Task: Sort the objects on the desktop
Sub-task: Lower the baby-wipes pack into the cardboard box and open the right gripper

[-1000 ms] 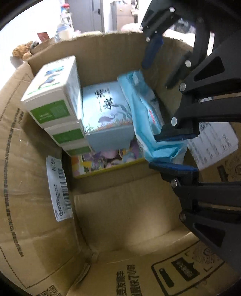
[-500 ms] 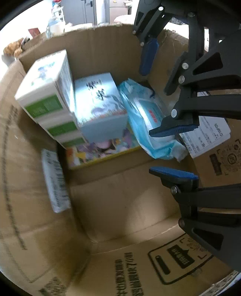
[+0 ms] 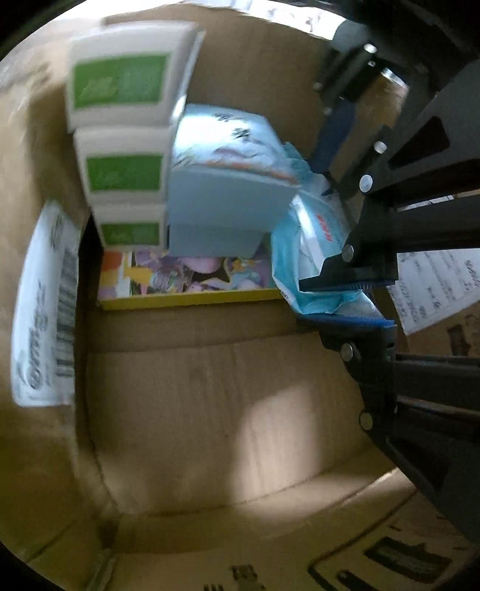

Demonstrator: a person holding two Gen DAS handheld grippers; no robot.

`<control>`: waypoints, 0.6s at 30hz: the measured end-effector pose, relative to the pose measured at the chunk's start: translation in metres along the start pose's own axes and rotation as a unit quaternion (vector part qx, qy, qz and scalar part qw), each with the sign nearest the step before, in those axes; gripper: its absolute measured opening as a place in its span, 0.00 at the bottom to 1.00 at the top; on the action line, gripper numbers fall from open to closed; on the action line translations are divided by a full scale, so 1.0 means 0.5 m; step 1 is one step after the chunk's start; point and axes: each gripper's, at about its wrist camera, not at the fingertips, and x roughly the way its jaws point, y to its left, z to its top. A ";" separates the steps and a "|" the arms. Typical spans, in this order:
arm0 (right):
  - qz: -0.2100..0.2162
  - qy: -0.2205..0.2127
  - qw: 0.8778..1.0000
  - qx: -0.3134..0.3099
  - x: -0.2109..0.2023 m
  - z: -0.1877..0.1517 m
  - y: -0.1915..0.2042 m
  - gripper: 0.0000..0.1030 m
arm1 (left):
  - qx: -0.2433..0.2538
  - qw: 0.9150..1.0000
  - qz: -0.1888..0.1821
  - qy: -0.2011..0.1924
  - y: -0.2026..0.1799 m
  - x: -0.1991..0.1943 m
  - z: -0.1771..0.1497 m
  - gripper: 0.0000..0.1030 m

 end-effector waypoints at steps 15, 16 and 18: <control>-0.011 0.033 0.999 0.004 0.046 0.030 -0.034 0.21 | -0.118 0.990 -0.082 -0.001 0.060 0.037 0.039 0.14; -0.018 0.031 0.999 0.004 0.048 0.029 -0.037 0.21 | -0.122 0.989 -0.086 -0.003 0.062 0.035 0.036 0.14; -0.025 0.030 0.999 0.004 0.049 0.027 -0.039 0.21 | -0.130 0.988 -0.086 -0.011 0.064 0.026 0.028 0.19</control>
